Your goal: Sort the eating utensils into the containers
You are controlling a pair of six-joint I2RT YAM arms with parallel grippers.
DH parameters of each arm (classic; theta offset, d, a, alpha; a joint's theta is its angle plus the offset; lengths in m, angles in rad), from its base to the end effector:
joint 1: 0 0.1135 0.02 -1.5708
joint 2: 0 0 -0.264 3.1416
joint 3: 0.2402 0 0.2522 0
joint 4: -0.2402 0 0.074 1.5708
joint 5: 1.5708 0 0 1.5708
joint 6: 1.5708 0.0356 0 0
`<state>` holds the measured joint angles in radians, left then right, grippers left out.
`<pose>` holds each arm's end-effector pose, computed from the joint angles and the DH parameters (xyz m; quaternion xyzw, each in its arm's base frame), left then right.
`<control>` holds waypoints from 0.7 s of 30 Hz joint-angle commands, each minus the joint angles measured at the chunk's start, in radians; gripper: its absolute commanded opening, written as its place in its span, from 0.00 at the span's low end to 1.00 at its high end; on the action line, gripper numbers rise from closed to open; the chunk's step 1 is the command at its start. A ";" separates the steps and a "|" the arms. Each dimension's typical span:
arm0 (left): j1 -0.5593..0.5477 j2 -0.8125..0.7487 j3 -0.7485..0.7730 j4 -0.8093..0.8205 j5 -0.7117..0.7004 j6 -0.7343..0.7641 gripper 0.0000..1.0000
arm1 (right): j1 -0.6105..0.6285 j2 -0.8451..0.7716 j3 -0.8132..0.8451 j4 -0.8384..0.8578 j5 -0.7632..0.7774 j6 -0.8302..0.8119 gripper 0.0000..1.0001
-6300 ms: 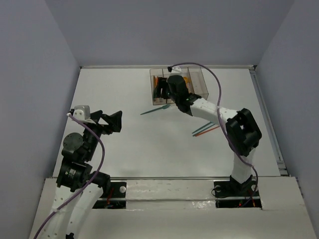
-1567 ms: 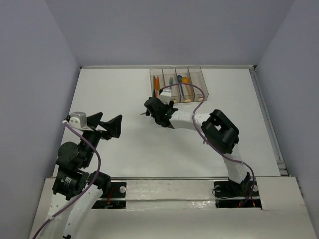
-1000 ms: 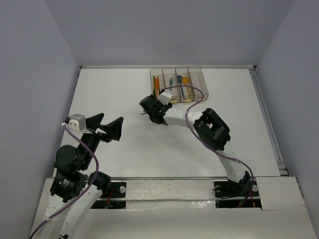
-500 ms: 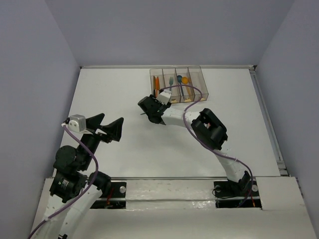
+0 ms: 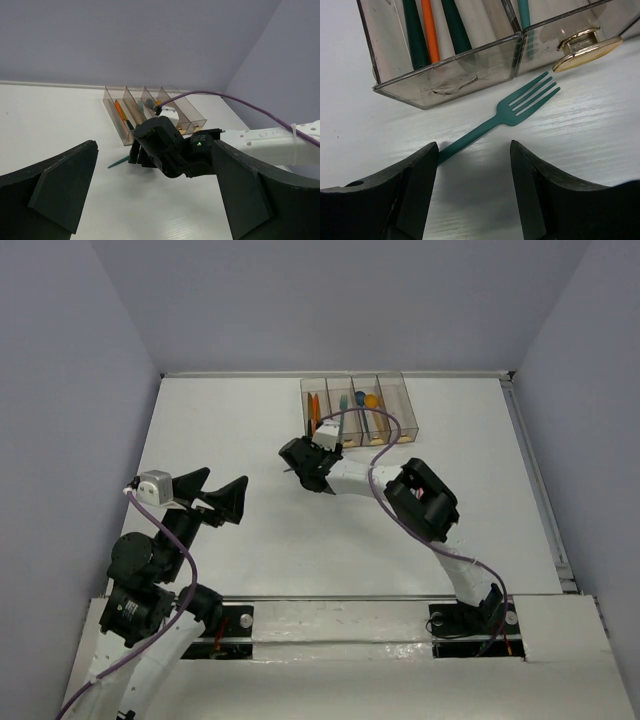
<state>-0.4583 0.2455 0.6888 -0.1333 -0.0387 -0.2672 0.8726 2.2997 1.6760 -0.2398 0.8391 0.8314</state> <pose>0.0578 -0.0270 0.3704 0.0407 0.5882 -0.2759 0.7591 0.3374 0.3608 0.1417 0.1234 0.8595 -0.0136 0.4959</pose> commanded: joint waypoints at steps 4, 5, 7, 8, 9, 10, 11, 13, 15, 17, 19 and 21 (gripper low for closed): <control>-0.005 -0.005 0.038 0.027 -0.006 0.010 0.99 | 0.005 0.052 0.059 -0.118 -0.032 -0.060 0.64; -0.005 -0.003 0.038 0.029 -0.006 0.010 0.99 | 0.005 0.049 0.060 -0.106 -0.037 -0.067 0.64; -0.005 0.000 0.038 0.027 -0.007 0.011 0.99 | 0.005 0.049 0.082 -0.116 -0.038 -0.078 0.60; -0.005 0.001 0.038 0.026 -0.007 0.010 0.99 | 0.005 0.049 0.082 -0.121 -0.038 -0.078 0.59; -0.005 0.001 0.038 0.026 -0.006 0.011 0.99 | 0.005 0.038 0.074 -0.121 -0.047 -0.087 0.58; -0.005 0.001 0.038 0.026 -0.007 0.011 0.99 | 0.005 0.032 0.045 -0.116 -0.057 -0.087 0.56; -0.005 0.001 0.040 0.027 -0.007 0.011 0.99 | 0.005 0.021 0.022 -0.110 -0.063 -0.087 0.54; -0.005 -0.002 0.040 0.027 -0.006 0.010 0.99 | 0.005 -0.028 -0.071 -0.078 -0.080 -0.097 0.52; -0.005 -0.002 0.038 0.026 -0.007 0.011 0.99 | 0.005 -0.090 -0.139 -0.046 -0.089 -0.100 0.47; -0.005 -0.002 0.040 0.027 -0.006 0.011 0.99 | 0.005 -0.135 -0.210 -0.010 -0.106 -0.120 0.46; -0.005 0.005 0.040 0.029 -0.006 0.011 0.99 | 0.005 -0.190 -0.291 0.000 -0.135 -0.130 0.45; -0.005 0.005 0.038 0.029 -0.006 0.011 0.99 | 0.005 -0.226 -0.369 0.016 -0.159 -0.140 0.42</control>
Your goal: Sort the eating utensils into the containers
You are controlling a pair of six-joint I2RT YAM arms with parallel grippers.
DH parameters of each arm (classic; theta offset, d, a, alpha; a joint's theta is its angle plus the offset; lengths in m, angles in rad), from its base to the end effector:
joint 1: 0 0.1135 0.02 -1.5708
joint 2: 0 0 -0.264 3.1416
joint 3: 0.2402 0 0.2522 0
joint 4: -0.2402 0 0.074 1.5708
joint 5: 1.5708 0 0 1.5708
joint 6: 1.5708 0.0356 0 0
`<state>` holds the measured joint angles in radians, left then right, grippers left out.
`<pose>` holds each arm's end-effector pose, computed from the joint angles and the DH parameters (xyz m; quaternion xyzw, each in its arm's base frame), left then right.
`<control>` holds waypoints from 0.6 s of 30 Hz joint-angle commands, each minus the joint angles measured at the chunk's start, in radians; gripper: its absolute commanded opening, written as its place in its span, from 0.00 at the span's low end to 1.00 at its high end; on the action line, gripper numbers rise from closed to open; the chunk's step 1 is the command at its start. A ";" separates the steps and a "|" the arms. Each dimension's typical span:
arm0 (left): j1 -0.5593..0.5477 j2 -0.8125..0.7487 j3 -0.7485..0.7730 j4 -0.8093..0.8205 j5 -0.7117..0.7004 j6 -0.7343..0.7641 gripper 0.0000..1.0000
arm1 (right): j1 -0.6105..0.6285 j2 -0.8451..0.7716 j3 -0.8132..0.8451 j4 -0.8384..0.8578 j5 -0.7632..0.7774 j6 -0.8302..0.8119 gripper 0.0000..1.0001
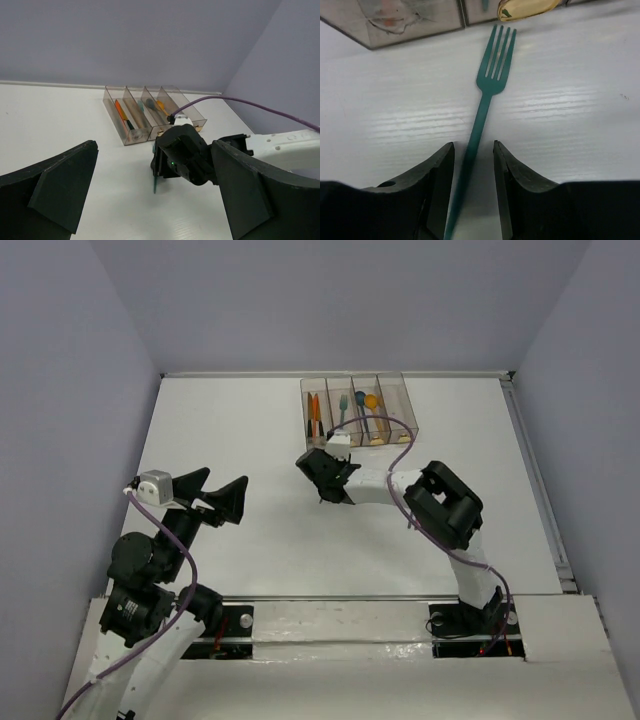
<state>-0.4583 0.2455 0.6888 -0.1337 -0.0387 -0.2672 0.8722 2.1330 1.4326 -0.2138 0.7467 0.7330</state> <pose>0.0578 -0.0270 0.3703 0.0407 0.5883 -0.2759 0.7590 0.3065 0.3274 0.1455 0.0560 0.8874 -0.0240 0.4569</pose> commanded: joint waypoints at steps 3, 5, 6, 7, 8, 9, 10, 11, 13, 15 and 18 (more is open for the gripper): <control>-0.005 0.009 0.038 0.028 -0.009 0.011 0.99 | 0.005 -0.122 -0.216 0.008 -0.098 -0.050 0.38; -0.005 0.012 0.038 0.031 -0.007 0.011 0.99 | 0.005 -0.143 -0.244 0.002 -0.110 -0.050 0.36; -0.005 0.014 0.038 0.029 -0.009 0.011 0.99 | 0.005 -0.160 -0.268 0.002 -0.125 -0.056 0.35; -0.005 0.015 0.040 0.029 -0.007 0.011 0.99 | 0.005 -0.168 -0.277 -0.001 -0.127 -0.057 0.33; -0.005 0.017 0.038 0.028 -0.007 0.011 0.99 | 0.005 -0.173 -0.287 -0.001 -0.129 -0.060 0.33; -0.005 0.018 0.040 0.029 -0.009 0.011 0.99 | 0.005 -0.183 -0.297 -0.001 -0.129 -0.063 0.31; 0.004 0.021 0.040 0.029 -0.009 0.011 0.99 | 0.005 -0.186 -0.313 -0.002 -0.126 -0.063 0.25; 0.004 0.021 0.040 0.028 -0.010 0.011 0.99 | 0.005 -0.188 -0.319 -0.004 -0.122 -0.066 0.22; 0.004 0.023 0.038 0.028 -0.010 0.010 0.99 | 0.005 -0.194 -0.328 -0.024 -0.110 -0.063 0.10; 0.004 0.025 0.038 0.026 -0.012 0.011 0.99 | 0.005 -0.211 -0.340 -0.032 -0.101 -0.060 0.03; 0.004 0.029 0.038 0.026 -0.013 0.011 0.99 | 0.005 -0.277 -0.377 -0.045 -0.099 -0.067 0.00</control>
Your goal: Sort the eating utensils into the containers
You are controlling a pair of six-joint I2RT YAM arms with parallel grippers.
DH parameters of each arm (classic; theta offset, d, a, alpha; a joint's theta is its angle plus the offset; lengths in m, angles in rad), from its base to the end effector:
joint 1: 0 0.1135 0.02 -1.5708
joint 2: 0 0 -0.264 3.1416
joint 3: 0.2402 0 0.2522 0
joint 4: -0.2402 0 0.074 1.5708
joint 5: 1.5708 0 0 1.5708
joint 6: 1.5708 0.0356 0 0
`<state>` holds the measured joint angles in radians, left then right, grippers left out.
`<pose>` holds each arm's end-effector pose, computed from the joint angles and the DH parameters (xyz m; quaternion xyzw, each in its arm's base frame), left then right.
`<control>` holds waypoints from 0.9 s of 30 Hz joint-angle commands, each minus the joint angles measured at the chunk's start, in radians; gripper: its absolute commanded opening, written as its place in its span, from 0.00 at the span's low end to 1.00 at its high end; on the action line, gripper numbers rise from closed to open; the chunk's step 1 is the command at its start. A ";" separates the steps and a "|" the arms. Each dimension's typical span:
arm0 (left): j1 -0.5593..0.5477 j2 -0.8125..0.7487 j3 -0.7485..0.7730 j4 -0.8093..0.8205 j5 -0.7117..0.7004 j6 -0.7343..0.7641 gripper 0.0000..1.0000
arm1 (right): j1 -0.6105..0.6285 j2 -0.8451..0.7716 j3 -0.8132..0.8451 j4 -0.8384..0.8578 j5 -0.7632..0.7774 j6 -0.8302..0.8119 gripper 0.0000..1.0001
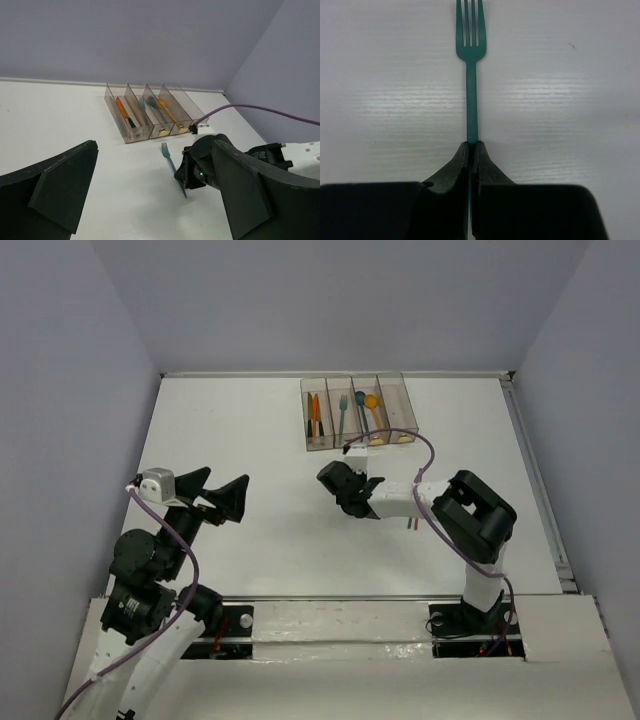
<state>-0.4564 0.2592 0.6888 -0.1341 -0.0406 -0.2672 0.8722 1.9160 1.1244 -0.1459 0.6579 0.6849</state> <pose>0.0611 -0.0284 0.3696 0.0400 0.5941 -0.2730 0.7556 0.2640 0.2805 0.1474 0.0161 0.9048 -0.0116 0.4254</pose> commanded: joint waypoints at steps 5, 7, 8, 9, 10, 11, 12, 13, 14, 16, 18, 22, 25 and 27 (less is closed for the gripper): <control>0.012 0.018 0.037 0.030 -0.010 0.011 0.99 | 0.014 -0.266 -0.110 -0.095 -0.124 -0.117 0.00; 0.012 0.017 0.038 0.028 -0.013 0.010 0.99 | 0.014 -0.330 -0.123 -0.057 -0.159 -0.188 0.00; 0.012 0.017 0.037 0.030 -0.013 0.011 0.99 | 0.002 -0.366 -0.112 -0.055 -0.168 -0.212 0.00; 0.021 0.018 0.038 0.031 -0.013 0.011 0.99 | -0.009 -0.373 -0.095 -0.060 -0.184 -0.255 0.00; 0.021 0.017 0.037 0.030 -0.012 0.011 0.99 | -0.022 -0.373 -0.074 -0.063 -0.187 -0.281 0.00; 0.021 0.017 0.038 0.031 -0.012 0.011 0.99 | -0.066 -0.367 -0.034 -0.055 -0.191 -0.301 0.00; 0.021 0.017 0.038 0.031 -0.010 0.011 0.99 | -0.099 -0.356 -0.012 -0.047 -0.202 -0.320 0.00; 0.021 0.017 0.038 0.033 -0.010 0.011 0.99 | -0.161 -0.338 0.020 -0.009 -0.292 -0.353 0.00; 0.021 0.017 0.038 0.028 -0.010 0.013 0.99 | -0.186 -0.330 0.029 0.024 -0.352 -0.376 0.00; 0.021 0.017 0.038 0.027 -0.013 0.013 0.99 | -0.231 -0.283 0.064 0.078 -0.447 -0.410 0.00; 0.021 0.015 0.040 0.027 -0.015 0.013 0.99 | -0.265 -0.218 0.185 0.060 -0.471 -0.436 0.00; 0.021 0.015 0.040 0.027 -0.015 0.014 0.99 | -0.308 -0.037 0.423 -0.010 -0.451 -0.505 0.00; 0.021 0.017 0.038 0.028 -0.015 0.014 0.99 | -0.328 0.095 0.596 -0.076 -0.426 -0.516 0.00; 0.021 0.015 0.038 0.027 -0.015 0.014 0.99 | -0.340 0.153 0.667 -0.096 -0.429 -0.512 0.00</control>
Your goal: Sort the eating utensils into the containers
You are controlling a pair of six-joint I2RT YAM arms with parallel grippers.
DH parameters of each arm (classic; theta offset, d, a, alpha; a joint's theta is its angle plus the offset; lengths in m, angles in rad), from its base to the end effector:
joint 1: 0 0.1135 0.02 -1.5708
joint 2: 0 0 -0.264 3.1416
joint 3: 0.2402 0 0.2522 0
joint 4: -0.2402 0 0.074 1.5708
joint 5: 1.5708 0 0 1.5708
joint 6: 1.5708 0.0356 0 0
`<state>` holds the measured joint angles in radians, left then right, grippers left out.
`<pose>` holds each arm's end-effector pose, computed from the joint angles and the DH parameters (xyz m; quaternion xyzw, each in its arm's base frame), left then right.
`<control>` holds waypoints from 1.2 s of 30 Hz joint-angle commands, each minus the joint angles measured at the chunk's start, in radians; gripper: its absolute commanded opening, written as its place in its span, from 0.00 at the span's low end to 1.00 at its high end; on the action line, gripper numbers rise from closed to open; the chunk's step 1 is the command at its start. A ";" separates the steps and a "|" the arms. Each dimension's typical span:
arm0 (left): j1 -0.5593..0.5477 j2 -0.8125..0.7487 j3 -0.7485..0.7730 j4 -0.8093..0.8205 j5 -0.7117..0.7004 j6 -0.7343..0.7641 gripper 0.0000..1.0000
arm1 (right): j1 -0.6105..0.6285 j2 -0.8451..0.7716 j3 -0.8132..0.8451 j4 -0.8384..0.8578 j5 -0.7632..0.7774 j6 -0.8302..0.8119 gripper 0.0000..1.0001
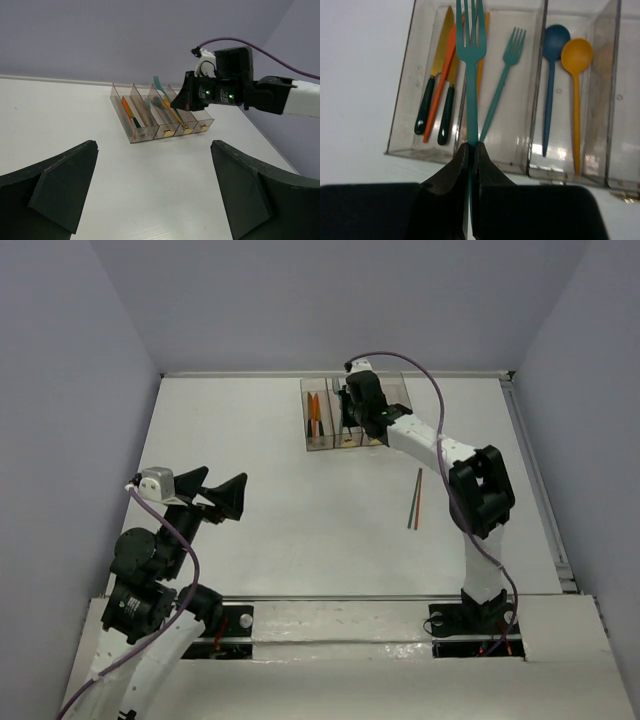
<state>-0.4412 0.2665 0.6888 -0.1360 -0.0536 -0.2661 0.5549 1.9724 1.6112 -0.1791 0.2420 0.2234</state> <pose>0.0634 -0.0279 0.3691 0.0310 0.5984 -0.2622 0.7565 0.4011 0.2386 0.2702 -0.0839 0.8618 0.0884 0.4924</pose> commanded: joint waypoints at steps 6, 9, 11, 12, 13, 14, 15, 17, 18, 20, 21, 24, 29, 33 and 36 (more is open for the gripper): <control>0.006 0.005 0.038 0.030 -0.003 0.015 0.99 | -0.043 0.227 0.328 -0.102 0.022 -0.002 0.01; 0.006 0.005 0.038 0.033 -0.003 0.015 0.99 | -0.043 0.246 0.338 -0.089 0.025 0.016 0.07; 0.006 0.007 0.038 0.033 0.000 0.015 0.99 | -0.052 0.264 0.351 -0.092 0.051 0.028 0.07; 0.006 0.007 0.037 0.032 -0.002 0.015 0.99 | -0.061 0.264 0.348 -0.079 0.040 0.033 0.13; 0.006 0.007 0.038 0.032 -0.002 0.015 0.99 | -0.061 0.264 0.346 -0.079 0.033 0.037 0.13; 0.006 0.008 0.037 0.030 -0.002 0.013 0.99 | -0.072 0.264 0.348 -0.079 0.028 0.040 0.29; 0.006 0.008 0.038 0.032 0.000 0.013 0.99 | -0.072 0.263 0.346 -0.076 0.020 0.040 0.40; 0.006 0.008 0.037 0.033 -0.002 0.014 0.99 | -0.072 0.256 0.348 -0.077 -0.004 0.034 0.62; 0.006 0.007 0.037 0.033 0.000 0.013 0.99 | -0.072 0.241 0.346 -0.076 -0.006 0.034 0.67; 0.015 0.007 0.037 0.035 0.003 0.013 0.99 | -0.072 0.217 0.322 -0.065 -0.009 0.037 0.67; 0.015 0.005 0.035 0.035 0.004 0.013 0.99 | -0.072 0.179 0.303 -0.057 -0.007 0.040 0.67; 0.015 -0.001 0.037 0.035 0.005 0.015 0.99 | -0.081 0.039 0.146 0.002 0.032 0.063 0.59; 0.015 -0.018 0.035 0.038 0.012 0.013 0.99 | -0.101 -0.243 -0.330 0.061 0.177 0.165 0.37; 0.015 -0.032 0.037 0.038 0.017 0.013 0.99 | -0.147 -0.452 -0.638 0.020 0.206 0.289 0.28; 0.004 -0.042 0.035 0.038 0.015 0.011 0.99 | -0.168 -0.546 -0.750 -0.028 0.165 0.324 0.28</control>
<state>-0.4305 0.2462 0.6888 -0.1394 -0.0517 -0.2634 0.4255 1.5291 1.0229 -0.1577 0.3862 0.4305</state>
